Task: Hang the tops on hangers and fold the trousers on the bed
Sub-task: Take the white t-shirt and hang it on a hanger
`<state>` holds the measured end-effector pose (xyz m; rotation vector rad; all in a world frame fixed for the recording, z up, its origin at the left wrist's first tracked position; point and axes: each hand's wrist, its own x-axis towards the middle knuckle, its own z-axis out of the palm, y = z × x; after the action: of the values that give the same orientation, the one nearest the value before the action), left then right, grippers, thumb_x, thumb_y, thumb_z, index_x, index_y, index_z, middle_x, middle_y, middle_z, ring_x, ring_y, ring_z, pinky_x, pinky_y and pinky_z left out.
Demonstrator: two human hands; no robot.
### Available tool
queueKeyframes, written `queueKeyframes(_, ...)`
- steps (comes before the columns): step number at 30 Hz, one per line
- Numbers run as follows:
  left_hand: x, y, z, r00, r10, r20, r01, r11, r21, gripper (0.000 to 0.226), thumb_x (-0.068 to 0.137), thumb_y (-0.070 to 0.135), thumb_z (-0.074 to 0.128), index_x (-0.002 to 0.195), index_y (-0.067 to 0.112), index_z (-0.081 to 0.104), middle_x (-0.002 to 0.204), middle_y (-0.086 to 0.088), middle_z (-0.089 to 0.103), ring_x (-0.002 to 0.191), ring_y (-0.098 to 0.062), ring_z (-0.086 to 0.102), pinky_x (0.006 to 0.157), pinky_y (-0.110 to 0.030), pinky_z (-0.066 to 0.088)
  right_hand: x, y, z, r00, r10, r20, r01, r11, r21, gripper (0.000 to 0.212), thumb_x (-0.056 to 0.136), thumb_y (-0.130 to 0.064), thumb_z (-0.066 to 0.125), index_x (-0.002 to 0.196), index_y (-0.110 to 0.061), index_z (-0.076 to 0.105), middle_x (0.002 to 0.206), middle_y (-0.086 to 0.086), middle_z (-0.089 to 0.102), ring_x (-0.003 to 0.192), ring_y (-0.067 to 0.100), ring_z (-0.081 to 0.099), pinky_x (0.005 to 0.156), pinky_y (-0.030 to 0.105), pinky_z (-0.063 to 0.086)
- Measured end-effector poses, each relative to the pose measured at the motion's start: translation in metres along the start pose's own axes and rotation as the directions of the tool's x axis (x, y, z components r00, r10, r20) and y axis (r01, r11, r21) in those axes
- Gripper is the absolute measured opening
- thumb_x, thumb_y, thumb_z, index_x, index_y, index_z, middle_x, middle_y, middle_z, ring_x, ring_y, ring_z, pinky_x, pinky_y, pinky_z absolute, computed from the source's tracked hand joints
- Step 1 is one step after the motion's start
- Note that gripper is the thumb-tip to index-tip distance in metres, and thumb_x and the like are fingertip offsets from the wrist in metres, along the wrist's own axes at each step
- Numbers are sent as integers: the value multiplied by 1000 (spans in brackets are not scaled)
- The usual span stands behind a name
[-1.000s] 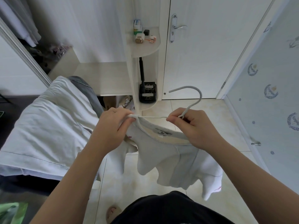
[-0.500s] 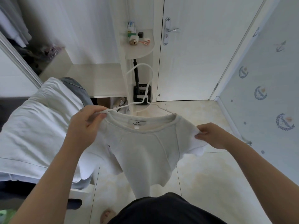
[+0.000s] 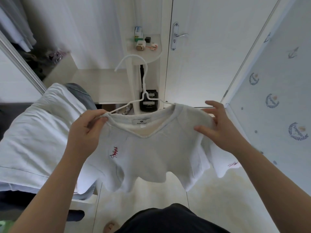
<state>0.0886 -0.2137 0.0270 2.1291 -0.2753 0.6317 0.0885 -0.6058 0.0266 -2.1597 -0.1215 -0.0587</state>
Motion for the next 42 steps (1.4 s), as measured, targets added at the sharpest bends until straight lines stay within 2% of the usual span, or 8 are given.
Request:
queueKeyframes(3,17,3,4,999,25,24,-24,1000,-14,34,95,4,65,101,37,65,94,23,68,92,8,60,83,-4,40,10,-13,-1,997,-70,45,75,989,-130,13,94,-48,59,100,-37,61,79,-16,62,72,2,56,65,18,41)
queueKeyframes(8,60,-5,3,997,2,80,0,1000,-25,20,94,7,69,100,25,70,96,12,71,93,4,62,84,-11,45,35,-38,-9,970,-172,172,198,969,-146,27,101,-31,54,81,-16,62,74,3,61,70,21,55,66,38,43)
queueKeyframes(15,145,-20,-16,996,-11,84,10,1000,16,40,92,6,70,91,46,64,95,34,66,94,9,60,82,-3,40,95,-99,-8,931,-173,320,132,980,148,21,97,-20,58,76,-21,62,61,0,55,56,15,47,51,23,38)
queueKeyframes(27,367,-68,-76,998,57,36,-59,997,56,28,97,24,66,125,25,68,123,15,66,116,2,55,88,2,30,248,-255,30,964,-265,23,242,909,339,21,93,-9,58,73,-7,61,65,8,55,57,17,49,51,22,38)
queueKeyframes(32,453,-73,-121,987,146,72,-155,978,138,55,98,30,65,149,23,47,153,7,47,142,-16,40,118,-27,27,323,-330,52,951,-305,-59,306,887,345,23,94,-9,58,71,-4,54,67,9,48,62,19,44,59,31,30)
queueKeyframes(36,505,-73,-153,981,180,78,-189,972,140,52,98,40,62,147,32,46,150,8,48,133,-32,48,113,-44,39,384,-390,71,930,-338,-142,367,859,358,26,93,-11,60,67,-13,55,65,8,45,61,20,41,60,33,28)
queueKeyframes(39,535,-70,-171,982,185,28,-187,977,107,43,96,45,61,138,39,51,143,9,51,119,-38,54,100,-31,46,432,-440,83,901,-375,-219,428,852,301,35,92,-13,62,60,-20,48,58,0,40,56,16,37,57,32,25)
queueKeyframes(42,562,-66,-183,974,226,-15,-226,974,34,32,96,44,62,127,36,58,134,14,56,115,-2,51,86,-1,34,481,-490,93,876,-406,-261,473,829,299,30,90,-10,61,64,-17,48,64,8,38,62,21,36,59,33,24)
